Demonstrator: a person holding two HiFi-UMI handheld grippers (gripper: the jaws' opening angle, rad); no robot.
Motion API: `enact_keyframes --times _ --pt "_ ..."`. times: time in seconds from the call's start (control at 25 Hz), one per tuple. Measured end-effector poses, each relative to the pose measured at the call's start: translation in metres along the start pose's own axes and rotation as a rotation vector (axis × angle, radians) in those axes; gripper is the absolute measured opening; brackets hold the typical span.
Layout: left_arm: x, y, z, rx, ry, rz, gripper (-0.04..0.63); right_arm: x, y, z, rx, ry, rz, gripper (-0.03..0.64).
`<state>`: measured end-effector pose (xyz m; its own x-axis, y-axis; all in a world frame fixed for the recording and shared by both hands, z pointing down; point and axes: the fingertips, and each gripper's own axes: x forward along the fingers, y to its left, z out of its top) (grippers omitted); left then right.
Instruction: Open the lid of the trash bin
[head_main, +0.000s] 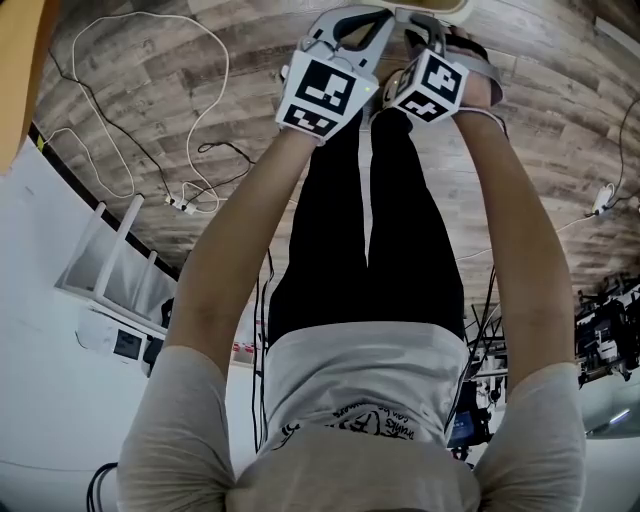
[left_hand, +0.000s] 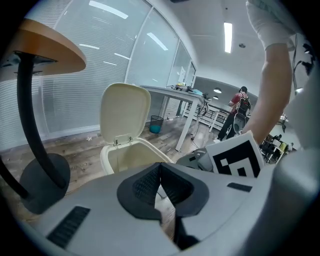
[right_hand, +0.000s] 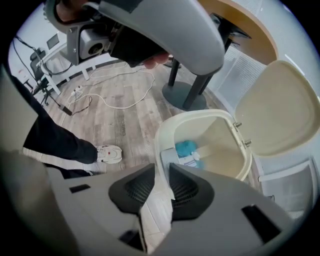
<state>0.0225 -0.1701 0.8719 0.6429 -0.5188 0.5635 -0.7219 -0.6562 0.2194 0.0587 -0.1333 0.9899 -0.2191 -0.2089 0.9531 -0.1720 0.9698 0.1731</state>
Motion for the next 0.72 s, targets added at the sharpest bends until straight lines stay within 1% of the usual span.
enact_keyframes --times 0.32,0.48,0.72 --pt "-0.018 -0.003 0.03 0.042 -0.012 -0.024 0.02 -0.044 -0.019 0.006 0.16 -0.078 -0.038 0.091" --pt "-0.029 -0.002 0.053 0.041 -0.034 -0.02 0.02 -0.073 -0.04 0.014 0.238 -0.124 -0.074 0.084" --pt "-0.059 -0.004 0.096 0.023 -0.083 0.005 0.02 -0.127 -0.065 0.033 0.312 -0.197 -0.113 0.074"
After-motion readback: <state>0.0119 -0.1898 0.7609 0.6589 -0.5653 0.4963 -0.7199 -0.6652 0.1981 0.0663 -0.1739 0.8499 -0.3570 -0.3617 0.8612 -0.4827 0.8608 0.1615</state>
